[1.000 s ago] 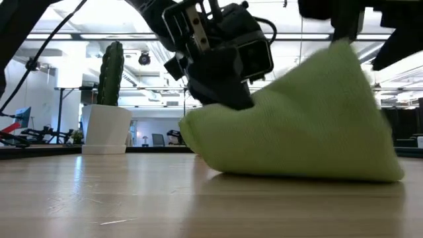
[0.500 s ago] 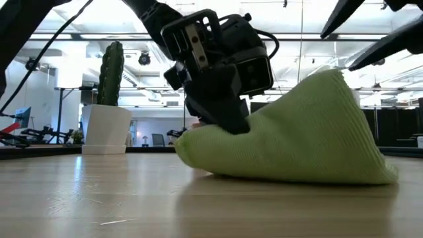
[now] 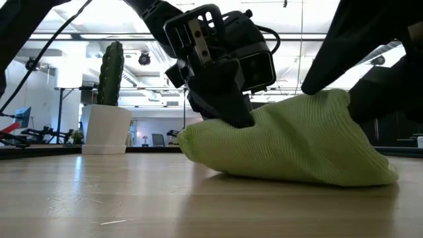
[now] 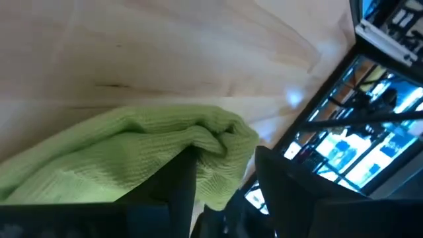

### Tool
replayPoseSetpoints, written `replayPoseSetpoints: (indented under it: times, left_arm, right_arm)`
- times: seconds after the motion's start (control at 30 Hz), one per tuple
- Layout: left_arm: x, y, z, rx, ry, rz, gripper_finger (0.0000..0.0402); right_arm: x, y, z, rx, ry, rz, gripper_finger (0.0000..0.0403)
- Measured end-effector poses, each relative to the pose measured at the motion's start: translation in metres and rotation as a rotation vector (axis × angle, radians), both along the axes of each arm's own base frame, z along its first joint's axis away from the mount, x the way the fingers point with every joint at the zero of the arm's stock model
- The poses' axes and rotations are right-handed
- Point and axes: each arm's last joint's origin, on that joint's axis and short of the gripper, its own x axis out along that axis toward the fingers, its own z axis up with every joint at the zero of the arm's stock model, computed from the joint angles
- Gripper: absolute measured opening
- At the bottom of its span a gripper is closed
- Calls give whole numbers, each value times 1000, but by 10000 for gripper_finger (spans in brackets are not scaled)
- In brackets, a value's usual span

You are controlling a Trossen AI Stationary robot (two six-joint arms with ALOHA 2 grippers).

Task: Roll microfiber towels into tight, uniform cylinder then place into a basket
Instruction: Roll the green microfiber cloth

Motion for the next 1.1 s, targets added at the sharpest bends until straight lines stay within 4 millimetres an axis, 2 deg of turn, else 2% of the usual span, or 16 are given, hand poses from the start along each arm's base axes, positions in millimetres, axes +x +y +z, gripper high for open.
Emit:
replayPoseSetpoints:
  times: [0.2, 0.43, 0.87, 0.97, 1.1]
  left_arm:
    - [0, 0, 0, -1, 2, 1, 1]
    - [-1, 0, 0, -35, 20, -8, 1]
    - [1, -1, 5, -59, 7, -27, 1]
    - [1, -1, 5, -59, 7, -27, 1]
    - [1, -2, 5, -58, 8, -28, 1]
  right_arm:
    - [6, 5, 2, -114, -17, 36, 150]
    - [7, 6, 6, -197, 54, 69, 144]
    - [6, 5, 4, -181, 112, 119, 133]
    - [6, 3, 2, -167, 103, 86, 115]
    - [6, 2, 2, -45, 61, -46, 62]
